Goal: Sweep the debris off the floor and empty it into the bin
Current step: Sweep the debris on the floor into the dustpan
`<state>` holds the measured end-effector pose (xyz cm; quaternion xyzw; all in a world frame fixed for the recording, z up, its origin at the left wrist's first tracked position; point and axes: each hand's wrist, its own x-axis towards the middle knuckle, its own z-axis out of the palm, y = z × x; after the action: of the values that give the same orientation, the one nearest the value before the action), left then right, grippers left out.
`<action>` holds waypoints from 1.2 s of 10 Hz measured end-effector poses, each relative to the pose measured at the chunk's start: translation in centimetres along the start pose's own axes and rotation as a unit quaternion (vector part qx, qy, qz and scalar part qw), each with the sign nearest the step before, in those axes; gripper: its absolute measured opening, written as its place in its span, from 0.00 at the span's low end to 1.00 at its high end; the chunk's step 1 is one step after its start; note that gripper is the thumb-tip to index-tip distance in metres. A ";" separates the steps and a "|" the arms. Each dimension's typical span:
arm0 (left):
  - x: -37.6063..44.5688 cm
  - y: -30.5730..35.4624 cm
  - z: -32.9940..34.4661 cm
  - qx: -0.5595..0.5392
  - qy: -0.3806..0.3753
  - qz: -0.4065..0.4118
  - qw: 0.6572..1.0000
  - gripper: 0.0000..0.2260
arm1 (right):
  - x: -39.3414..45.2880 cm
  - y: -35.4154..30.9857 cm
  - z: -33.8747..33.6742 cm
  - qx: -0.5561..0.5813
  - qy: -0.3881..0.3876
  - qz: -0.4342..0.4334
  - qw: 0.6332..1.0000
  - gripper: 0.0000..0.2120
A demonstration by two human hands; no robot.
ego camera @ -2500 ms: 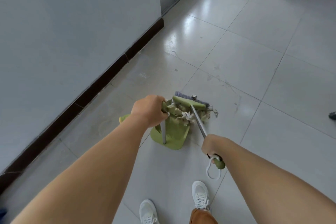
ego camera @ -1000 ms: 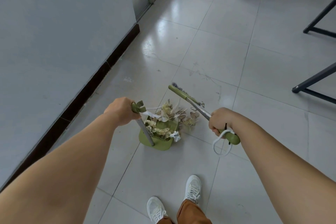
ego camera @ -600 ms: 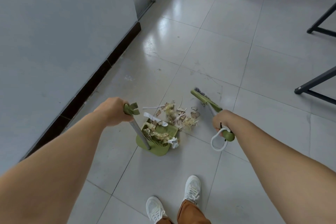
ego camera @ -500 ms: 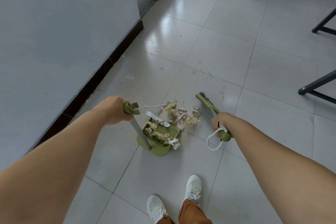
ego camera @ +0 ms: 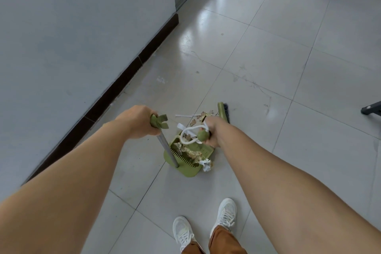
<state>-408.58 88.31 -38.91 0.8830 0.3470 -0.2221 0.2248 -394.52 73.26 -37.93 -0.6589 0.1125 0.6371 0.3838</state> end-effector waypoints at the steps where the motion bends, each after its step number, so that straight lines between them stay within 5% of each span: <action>1: 0.2 -0.2 -0.2 0.007 -0.002 -0.010 1.000 0.04 | 1.1 -0.6 -0.2 -0.036 0.020 0.008 0.999 0.18; 4: 0.2 -0.5 1.0 -0.022 0.011 -0.051 0.998 0.05 | 3.7 -0.1 -2.2 -0.334 0.096 -0.028 0.937 0.15; 5: 0.0 -0.6 1.6 -0.037 0.017 -0.061 0.997 0.05 | 4.2 2.1 -2.1 -0.399 0.089 0.020 0.912 0.15; 6: -0.3 -0.8 2.1 -0.045 0.019 -0.063 0.997 0.07 | 2.6 4.2 -1.1 -0.561 0.034 0.012 0.827 0.15; 9: -1.9 0.1 3.4 -0.044 0.026 -0.077 0.996 0.09 | -0.4 6.2 0.2 -0.521 -0.018 -0.007 0.853 0.12; 12: -4.1 1.4 5.5 -0.054 0.029 -0.066 0.996 0.08 | -2.9 9.6 -2.4 -0.482 -0.027 0.086 0.872 0.08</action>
<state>-411.62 82.24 -40.77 0.8508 0.4226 -0.1913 0.2469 -399.31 64.22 -39.01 -0.7325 -0.1628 0.6602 -0.0346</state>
